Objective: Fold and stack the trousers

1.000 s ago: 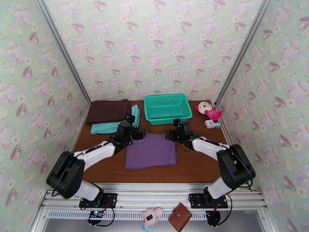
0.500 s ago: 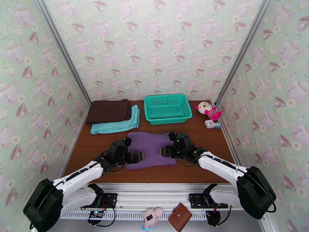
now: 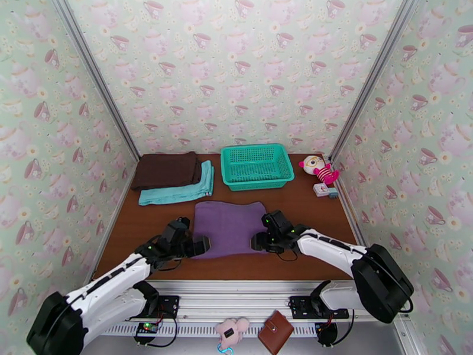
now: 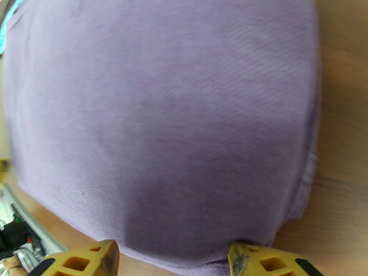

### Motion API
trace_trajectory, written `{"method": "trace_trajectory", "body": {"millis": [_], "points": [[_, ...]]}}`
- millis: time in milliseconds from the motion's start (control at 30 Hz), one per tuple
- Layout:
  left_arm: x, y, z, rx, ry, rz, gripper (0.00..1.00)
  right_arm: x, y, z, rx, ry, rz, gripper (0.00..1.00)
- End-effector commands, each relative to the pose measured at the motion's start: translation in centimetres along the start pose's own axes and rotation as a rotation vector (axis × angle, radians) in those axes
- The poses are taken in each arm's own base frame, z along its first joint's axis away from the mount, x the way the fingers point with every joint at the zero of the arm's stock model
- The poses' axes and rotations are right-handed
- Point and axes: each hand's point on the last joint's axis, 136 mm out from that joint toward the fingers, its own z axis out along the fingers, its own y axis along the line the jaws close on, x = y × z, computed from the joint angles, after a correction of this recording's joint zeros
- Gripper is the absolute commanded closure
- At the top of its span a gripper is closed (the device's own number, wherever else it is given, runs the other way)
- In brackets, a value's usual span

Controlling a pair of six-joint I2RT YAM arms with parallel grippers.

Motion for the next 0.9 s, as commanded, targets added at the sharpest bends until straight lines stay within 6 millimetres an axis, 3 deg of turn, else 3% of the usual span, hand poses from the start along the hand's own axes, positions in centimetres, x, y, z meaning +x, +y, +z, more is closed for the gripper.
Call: {"method": "trace_trajectory", "body": {"millis": [0,67,133,233,333,500,600,733,867], "points": [[-4.8,0.8,-3.5,-0.12,-0.219,0.123,0.0,0.2,-4.7,-3.5,0.272,-0.028,-0.012,0.32],[-6.5,0.6,-3.3,-0.078,-0.277,0.117,0.0,-1.6,-3.6,-5.8,0.254,-0.111,-0.04,0.32],[-7.2,-0.1,-1.6,0.012,-0.24,0.123,0.0,-3.7,-2.1,-6.9,0.215,-0.18,-0.086,0.31],[-7.8,-0.2,1.6,0.052,-0.138,0.136,0.0,-6.7,0.8,-7.0,0.118,-0.257,-0.16,0.27],[-8.2,-0.2,4.4,0.06,-0.036,0.164,0.0,-8.8,3.4,-5.7,0.012,-0.279,-0.217,0.25],[-8.2,0.5,6.7,0.075,0.055,0.123,0.02,-9.9,4.9,-1.8,-0.1,-0.217,-0.233,0.26],[-7.2,1.2,7.2,0.071,0.094,0.099,0.03,-10.0,4.1,-0.2,-0.112,-0.189,-0.197,0.27],[-5.8,2.0,7.6,0.068,0.135,0.087,0.02,-9.6,1.0,1.7,-0.047,-0.141,-0.136,0.28],[-5.1,2.6,8.1,0.081,0.158,0.067,0.02,-8.8,-0.8,2.6,-0.022,-0.098,-0.101,0.29]]}}
